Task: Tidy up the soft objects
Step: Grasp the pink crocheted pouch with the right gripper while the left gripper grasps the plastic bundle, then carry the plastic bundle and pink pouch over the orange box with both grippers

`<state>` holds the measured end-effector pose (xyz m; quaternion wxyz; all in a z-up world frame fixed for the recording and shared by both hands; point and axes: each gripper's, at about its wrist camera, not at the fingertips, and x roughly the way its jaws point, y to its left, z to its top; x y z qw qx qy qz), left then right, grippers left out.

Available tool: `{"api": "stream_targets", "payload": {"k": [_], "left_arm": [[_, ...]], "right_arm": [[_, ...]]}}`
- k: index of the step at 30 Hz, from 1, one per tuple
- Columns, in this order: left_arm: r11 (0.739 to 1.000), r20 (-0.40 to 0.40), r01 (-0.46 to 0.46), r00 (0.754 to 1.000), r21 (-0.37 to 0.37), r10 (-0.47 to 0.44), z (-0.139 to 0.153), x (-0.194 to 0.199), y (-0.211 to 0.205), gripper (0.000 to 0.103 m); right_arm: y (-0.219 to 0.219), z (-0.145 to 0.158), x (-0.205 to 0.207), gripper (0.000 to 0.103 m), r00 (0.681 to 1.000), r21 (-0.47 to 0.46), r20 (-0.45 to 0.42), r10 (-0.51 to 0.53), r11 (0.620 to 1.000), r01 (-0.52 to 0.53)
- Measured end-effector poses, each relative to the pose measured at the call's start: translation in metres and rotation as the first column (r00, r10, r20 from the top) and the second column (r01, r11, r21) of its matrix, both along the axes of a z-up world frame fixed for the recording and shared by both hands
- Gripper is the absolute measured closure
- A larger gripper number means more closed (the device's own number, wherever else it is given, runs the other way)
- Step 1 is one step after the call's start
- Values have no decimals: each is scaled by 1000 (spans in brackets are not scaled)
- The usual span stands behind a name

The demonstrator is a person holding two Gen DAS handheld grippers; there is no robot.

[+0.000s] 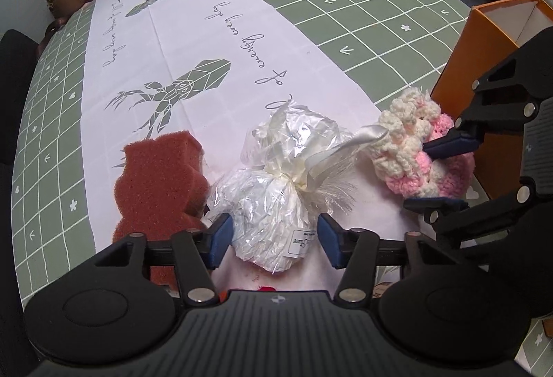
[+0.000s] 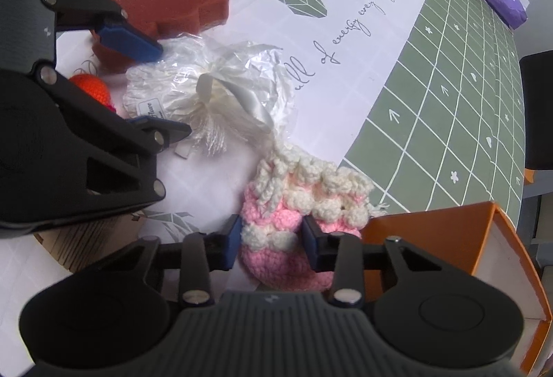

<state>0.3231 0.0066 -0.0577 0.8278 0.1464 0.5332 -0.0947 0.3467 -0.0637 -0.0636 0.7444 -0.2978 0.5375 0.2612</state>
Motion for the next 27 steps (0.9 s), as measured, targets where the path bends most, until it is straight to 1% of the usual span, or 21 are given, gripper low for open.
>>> {"api": "stream_targets", "payload": {"k": [2,5,8,13,17,22,25,27], "left_arm": [[1000,7,-3,1000,-1,3,1,-2,0,52],[1000,15,-16,1000,-6,16,2,-5,2,59],[997,35,-58,998,-44,59,7,-7,9,64],[989,73,-93,992,-111,101,25,-17,17,66],[982,99,-132,984,-134,146,45,-26,20,66],[965,131,-182,969,-187,208,75,-44,28,66],[952,154,-215,956,-216,251,95,-58,33,66],[941,164,-235,946,-244,278,107,-67,35,66]], "right_arm": [[0,1,-2,74,1000,-1,11,7,1000,-7],[1,2,-7,79,999,-5,29,27,1000,-27],[2,6,-12,81,998,3,57,33,999,-33],[-5,20,-18,81,996,47,83,11,999,-15],[-11,47,-25,81,995,125,96,-12,992,0],[-17,82,-37,81,994,219,102,-39,976,16],[-22,102,-49,81,993,260,112,-46,966,15],[-24,117,-59,81,989,273,141,-43,962,3]]}}
